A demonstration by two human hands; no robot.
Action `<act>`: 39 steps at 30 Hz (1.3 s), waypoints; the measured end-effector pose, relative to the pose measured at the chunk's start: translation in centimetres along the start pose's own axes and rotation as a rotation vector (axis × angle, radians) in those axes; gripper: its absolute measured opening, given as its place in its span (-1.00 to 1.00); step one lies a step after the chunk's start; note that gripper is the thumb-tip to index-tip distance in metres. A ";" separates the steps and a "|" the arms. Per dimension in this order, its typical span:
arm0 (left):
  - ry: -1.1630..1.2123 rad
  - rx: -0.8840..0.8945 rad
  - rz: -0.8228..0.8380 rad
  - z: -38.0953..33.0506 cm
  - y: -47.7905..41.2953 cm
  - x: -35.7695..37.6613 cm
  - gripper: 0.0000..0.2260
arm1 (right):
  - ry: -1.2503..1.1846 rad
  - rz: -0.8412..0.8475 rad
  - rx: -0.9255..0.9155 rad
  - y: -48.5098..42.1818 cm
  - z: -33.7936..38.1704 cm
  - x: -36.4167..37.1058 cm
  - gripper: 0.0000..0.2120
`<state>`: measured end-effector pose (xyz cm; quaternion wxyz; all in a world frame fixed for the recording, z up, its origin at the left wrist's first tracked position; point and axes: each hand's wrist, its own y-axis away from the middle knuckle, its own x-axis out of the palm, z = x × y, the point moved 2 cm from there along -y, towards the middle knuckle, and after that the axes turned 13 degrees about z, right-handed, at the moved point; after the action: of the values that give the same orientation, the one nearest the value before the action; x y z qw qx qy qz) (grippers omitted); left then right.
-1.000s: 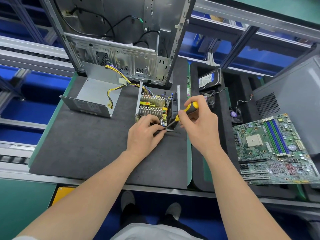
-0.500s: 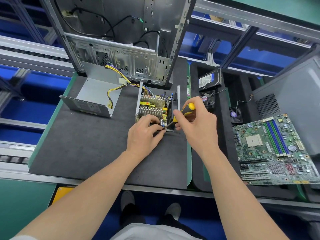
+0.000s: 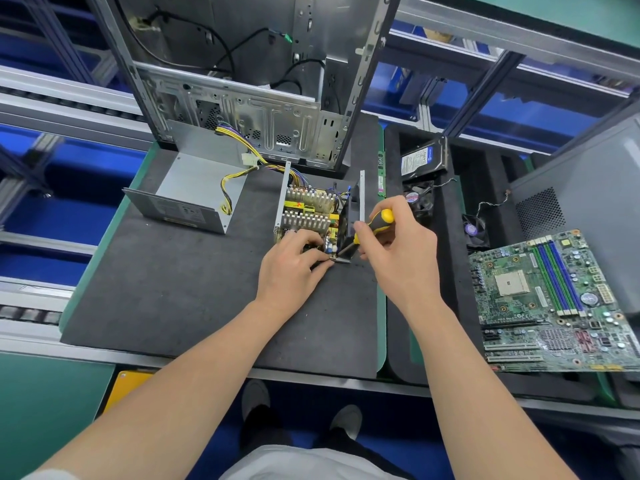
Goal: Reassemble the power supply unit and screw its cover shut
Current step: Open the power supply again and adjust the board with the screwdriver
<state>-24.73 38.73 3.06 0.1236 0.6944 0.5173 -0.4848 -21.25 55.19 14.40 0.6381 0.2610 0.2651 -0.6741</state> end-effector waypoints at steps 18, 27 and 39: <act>-0.082 0.070 -0.029 0.5 -0.2 0.7 -0.90 | 0.121 0.056 -0.062 -0.3 -0.9 1.1 -0.80; -0.072 0.080 -0.054 0.5 -0.2 0.9 -0.91 | 0.268 -0.009 -0.016 -2.1 -0.2 1.0 -0.53; -0.116 0.028 0.001 0.7 -0.3 1.3 -0.70 | 0.522 0.502 -0.186 -4.3 2.5 -0.9 -0.86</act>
<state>-25.40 39.16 1.82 0.1438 0.6670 0.5020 -0.5315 -25.57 54.33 16.96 0.7155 0.4218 0.4065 -0.3805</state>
